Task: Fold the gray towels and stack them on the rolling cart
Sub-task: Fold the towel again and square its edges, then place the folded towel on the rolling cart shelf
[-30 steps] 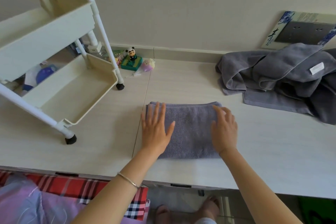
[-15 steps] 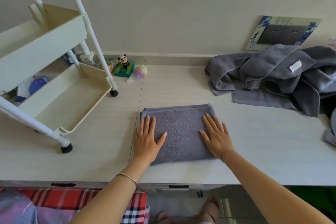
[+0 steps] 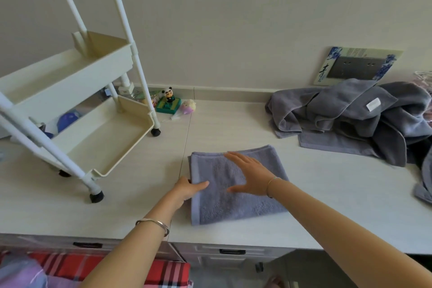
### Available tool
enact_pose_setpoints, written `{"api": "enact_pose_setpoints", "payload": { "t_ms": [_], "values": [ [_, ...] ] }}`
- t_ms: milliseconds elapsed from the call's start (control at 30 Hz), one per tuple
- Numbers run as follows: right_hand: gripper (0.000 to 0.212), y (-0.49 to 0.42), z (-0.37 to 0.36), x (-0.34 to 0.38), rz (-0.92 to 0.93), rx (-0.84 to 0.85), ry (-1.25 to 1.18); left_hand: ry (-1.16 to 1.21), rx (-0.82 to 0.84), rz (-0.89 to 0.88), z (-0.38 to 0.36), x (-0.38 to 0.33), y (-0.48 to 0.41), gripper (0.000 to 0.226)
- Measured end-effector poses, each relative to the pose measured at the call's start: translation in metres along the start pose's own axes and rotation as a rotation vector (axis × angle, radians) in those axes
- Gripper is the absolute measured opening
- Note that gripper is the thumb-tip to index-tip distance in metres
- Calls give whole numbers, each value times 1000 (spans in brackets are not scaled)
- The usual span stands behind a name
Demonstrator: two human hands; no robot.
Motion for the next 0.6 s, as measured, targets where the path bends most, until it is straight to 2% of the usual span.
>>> {"api": "enact_pose_setpoints", "payload": {
  "t_ms": [67, 167, 233, 300, 367, 433, 500, 600],
  "values": [
    [103, -2, 7, 11, 71, -8, 72, 50, 90, -78, -6, -7, 9, 59],
    [109, -5, 25, 27, 254, -91, 290, 92, 37, -334, -9, -38, 35, 55],
    [109, -2, 50, 40, 376, -189, 410, 29, 7, -461, -2, -66, 52, 57],
    [107, 2, 82, 54, 435, -267, 545, -102, -15, -554, 11, -97, 70, 47],
    [99, 3, 117, 66, 411, -238, 668, -214, -50, -654, 26, -130, 88, 37],
    [75, 1, 148, 76, 297, -140, 715, -326, -94, -787, 38, -163, 114, 37],
    [49, 3, 173, 88, 165, -61, 703, -514, -166, -920, 46, -190, 139, 47],
    [38, 15, 200, 102, 85, -35, 361, -672, -342, -1039, 70, -216, 173, 58]
  ]
}}
Point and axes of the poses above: each hand's wrist, its own y-axis away from the middle knuckle, its own z-axis out of the back of the hand, x = y × z, the point moved 3 cm from there along -y, towards the middle knuckle, and after that the axes turned 4 degrees about -y, right-handed, at the moved point
